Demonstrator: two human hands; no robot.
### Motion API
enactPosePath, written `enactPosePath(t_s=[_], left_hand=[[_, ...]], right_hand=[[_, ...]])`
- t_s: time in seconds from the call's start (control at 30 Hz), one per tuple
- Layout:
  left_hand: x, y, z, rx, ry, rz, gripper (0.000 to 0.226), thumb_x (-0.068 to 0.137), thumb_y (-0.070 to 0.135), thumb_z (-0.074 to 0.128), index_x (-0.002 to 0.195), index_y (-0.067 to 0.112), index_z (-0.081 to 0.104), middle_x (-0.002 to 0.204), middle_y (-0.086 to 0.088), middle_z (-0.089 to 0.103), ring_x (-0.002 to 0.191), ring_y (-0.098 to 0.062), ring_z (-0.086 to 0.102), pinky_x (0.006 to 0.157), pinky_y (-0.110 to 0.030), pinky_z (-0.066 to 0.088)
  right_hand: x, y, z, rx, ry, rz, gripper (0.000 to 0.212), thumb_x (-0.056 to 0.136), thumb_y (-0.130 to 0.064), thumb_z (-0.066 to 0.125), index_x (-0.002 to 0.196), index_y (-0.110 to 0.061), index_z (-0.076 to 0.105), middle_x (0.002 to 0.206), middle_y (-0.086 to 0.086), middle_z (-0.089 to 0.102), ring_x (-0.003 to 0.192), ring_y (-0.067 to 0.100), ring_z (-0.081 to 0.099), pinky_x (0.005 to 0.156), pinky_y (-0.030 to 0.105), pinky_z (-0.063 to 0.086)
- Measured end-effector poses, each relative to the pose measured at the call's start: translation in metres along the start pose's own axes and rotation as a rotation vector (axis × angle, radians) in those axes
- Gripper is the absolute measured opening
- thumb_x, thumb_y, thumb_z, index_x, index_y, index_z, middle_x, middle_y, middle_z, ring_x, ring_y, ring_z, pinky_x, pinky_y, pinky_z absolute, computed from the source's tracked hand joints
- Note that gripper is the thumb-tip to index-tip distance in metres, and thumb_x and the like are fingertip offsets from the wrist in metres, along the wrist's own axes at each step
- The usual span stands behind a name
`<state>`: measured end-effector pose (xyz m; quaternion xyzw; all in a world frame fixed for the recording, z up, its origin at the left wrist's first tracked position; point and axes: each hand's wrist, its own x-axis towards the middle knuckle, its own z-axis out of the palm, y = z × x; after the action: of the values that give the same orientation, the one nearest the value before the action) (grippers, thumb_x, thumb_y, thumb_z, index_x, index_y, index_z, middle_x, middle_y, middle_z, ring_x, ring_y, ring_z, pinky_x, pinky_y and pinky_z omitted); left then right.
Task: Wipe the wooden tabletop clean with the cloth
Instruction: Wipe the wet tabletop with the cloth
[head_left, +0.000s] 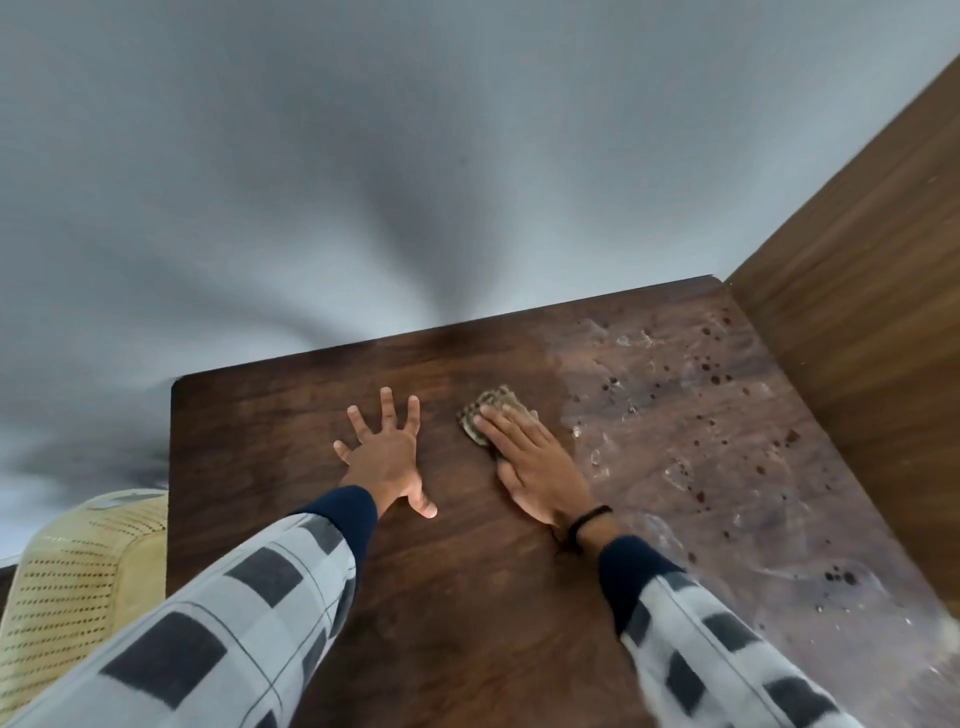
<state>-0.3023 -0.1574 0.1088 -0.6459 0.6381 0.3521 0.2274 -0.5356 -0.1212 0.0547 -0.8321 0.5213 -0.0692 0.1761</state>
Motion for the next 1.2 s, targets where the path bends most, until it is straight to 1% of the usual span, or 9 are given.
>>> enactPosePath(t_s=[0.1, 0.17, 0.27, 0.47, 0.57, 0.67, 0.87, 1.07, 1.2], left_hand=[[0.002, -0.001, 0.000, -0.006, 0.007, -0.001, 0.158, 0.057, 0.040, 0.096, 0.151, 0.032, -0.031, 0.151, -0.003, -0.049, 0.140, -0.050, -0.033, 0.113, -0.073, 0.003], [0.002, -0.002, 0.002, -0.013, 0.020, 0.005, 0.158, 0.056, 0.040, 0.096, 0.151, 0.033, -0.030, 0.152, -0.002, -0.047, 0.140, -0.049, -0.033, 0.113, -0.072, 0.003], [0.003, -0.003, 0.003, -0.004, 0.032, 0.002, 0.159, 0.054, 0.041, 0.097, 0.152, 0.033, -0.029, 0.153, -0.002, -0.046, 0.141, -0.049, -0.031, 0.113, -0.072, 0.004], [0.005, 0.000, 0.002, 0.014, 0.028, -0.003, 0.160, 0.054, 0.043, 0.097, 0.151, 0.033, -0.030, 0.153, -0.002, -0.047, 0.142, -0.050, -0.029, 0.112, -0.072, 0.006], [0.002, 0.001, 0.000, 0.015, 0.027, -0.009, 0.160, 0.054, 0.042, 0.097, 0.152, 0.034, -0.029, 0.153, -0.002, -0.046, 0.142, -0.050, -0.029, 0.113, -0.073, 0.005], [0.001, -0.001, 0.001, 0.018, 0.028, -0.002, 0.160, 0.053, 0.042, 0.097, 0.152, 0.034, -0.028, 0.154, -0.001, -0.045, 0.142, -0.049, -0.029, 0.113, -0.072, 0.005], [0.001, 0.000, 0.000, 0.028, 0.030, -0.006, 0.159, 0.053, 0.042, 0.097, 0.153, 0.034, -0.027, 0.154, -0.002, -0.045, 0.143, -0.050, -0.028, 0.113, -0.072, 0.006], [0.000, -0.003, 0.001, 0.037, 0.050, 0.016, 0.160, 0.051, 0.043, 0.098, 0.154, 0.035, -0.024, 0.156, -0.002, -0.042, 0.144, -0.050, -0.026, 0.113, -0.072, 0.007], [0.003, -0.003, 0.001, 0.043, 0.042, 0.015, 0.160, 0.051, 0.045, 0.098, 0.154, 0.034, -0.024, 0.155, -0.002, -0.043, 0.144, -0.050, -0.026, 0.113, -0.073, 0.007]], right_hand=[[0.003, 0.041, -0.019, -0.103, -0.054, -0.065, 0.070, 0.093, -0.024, 0.038, 0.161, -0.029, 0.022, 0.169, -0.008, 0.017, 0.157, 0.016, 0.009, 0.128, 0.044, 0.006], [0.022, 0.056, -0.034, -0.076, -0.036, 0.129, 0.068, 0.098, -0.019, 0.040, 0.162, -0.028, 0.019, 0.169, -0.008, 0.013, 0.157, 0.013, 0.004, 0.127, 0.050, 0.006], [0.022, 0.036, -0.024, 0.008, 0.066, 0.300, 0.065, 0.100, -0.023, 0.038, 0.162, -0.026, 0.020, 0.170, -0.007, 0.014, 0.157, 0.013, 0.004, 0.127, 0.046, 0.009], [-0.041, 0.023, 0.000, -0.097, -0.007, 0.015, 0.051, 0.111, -0.041, 0.021, 0.161, -0.032, 0.019, 0.168, -0.013, 0.018, 0.156, 0.009, 0.006, 0.128, 0.039, 0.005], [-0.014, 0.046, -0.018, -0.079, 0.050, 0.201, 0.051, 0.111, -0.033, 0.030, 0.161, -0.027, 0.023, 0.167, -0.005, 0.023, 0.156, 0.014, 0.011, 0.127, 0.049, 0.010], [-0.011, 0.026, -0.012, -0.008, 0.120, 0.381, 0.055, 0.109, -0.032, 0.031, 0.162, -0.028, 0.018, 0.169, -0.008, 0.016, 0.157, 0.013, 0.007, 0.127, 0.046, 0.011], [-0.082, 0.022, 0.000, -0.130, -0.034, -0.005, 0.056, 0.110, -0.031, 0.029, 0.163, -0.029, 0.013, 0.170, -0.012, 0.009, 0.157, 0.010, 0.002, 0.128, 0.036, 0.001], [-0.071, 0.010, -0.005, 0.016, 0.052, 0.362, 0.057, 0.109, -0.035, 0.025, 0.163, -0.034, 0.007, 0.169, -0.016, 0.001, 0.156, 0.006, -0.005, 0.128, 0.041, 0.003], [-0.126, -0.009, 0.017, -0.033, -0.017, 0.101, 0.054, 0.110, -0.036, 0.022, 0.163, -0.034, 0.008, 0.170, -0.017, 0.003, 0.156, 0.007, -0.002, 0.127, 0.035, 0.001]])
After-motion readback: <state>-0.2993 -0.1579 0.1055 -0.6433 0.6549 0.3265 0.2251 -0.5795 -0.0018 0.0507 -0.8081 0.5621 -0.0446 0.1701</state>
